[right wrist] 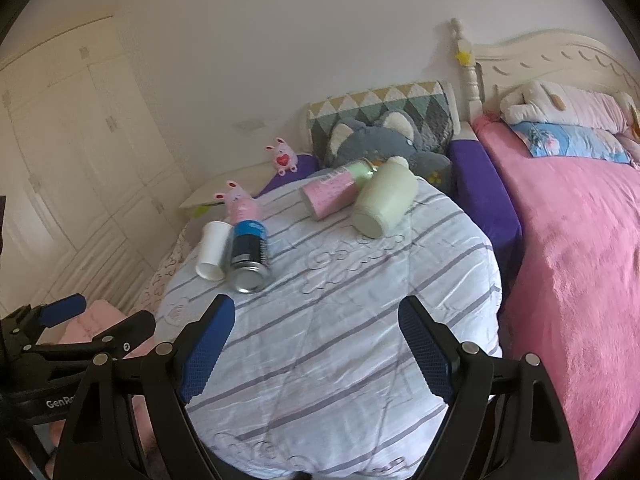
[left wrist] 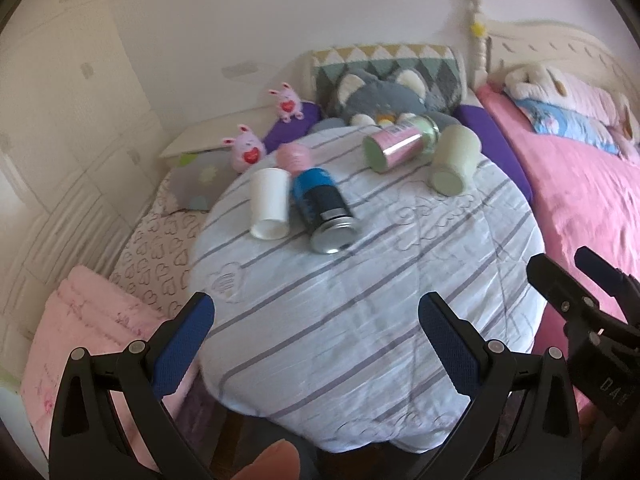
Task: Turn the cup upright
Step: 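Reach the left tool to the pale green cup and close on it, then lift the green cup with the left tool and rotate its opening upward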
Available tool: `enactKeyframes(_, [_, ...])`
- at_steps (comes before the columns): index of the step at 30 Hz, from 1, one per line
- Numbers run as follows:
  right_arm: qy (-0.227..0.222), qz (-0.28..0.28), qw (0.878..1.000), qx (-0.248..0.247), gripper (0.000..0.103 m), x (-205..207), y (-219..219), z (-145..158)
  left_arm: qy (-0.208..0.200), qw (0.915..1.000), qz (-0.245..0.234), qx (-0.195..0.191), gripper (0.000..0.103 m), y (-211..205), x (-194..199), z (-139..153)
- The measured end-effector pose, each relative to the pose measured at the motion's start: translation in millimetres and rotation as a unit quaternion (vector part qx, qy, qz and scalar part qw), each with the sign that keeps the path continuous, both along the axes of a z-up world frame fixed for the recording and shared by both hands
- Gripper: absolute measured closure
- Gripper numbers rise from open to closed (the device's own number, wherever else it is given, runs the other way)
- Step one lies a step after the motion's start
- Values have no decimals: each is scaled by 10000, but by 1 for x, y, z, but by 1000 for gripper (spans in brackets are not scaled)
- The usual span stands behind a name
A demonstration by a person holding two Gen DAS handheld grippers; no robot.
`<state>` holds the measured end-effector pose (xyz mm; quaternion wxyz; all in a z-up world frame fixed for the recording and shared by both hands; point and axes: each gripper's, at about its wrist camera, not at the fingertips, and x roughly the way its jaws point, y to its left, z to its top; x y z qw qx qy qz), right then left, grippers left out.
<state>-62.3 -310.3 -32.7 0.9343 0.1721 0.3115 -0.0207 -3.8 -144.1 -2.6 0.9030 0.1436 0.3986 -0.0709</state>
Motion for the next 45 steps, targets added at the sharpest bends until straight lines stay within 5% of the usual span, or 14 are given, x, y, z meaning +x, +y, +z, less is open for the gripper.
enactKeyframes(23, [778,-898,9927,-202,18,117,-141,-51,951,9878,-1199,302,0,-183,194,-79])
enactKeyframes(30, [1002,-994,9887,-504,18,126,-157,-50,1257,9810,-1460,230,0,-214,209,-87])
enactKeyframes(42, [1216,-795,9889,-323,18,153,-181,-74,1596,9764,-1449,169,1,-243,235,-113])
enactKeyframes(45, [1224,-758,9892,-286,18,154,-182,-77,1706,9750,-1416,147,17,-245,238,-123])
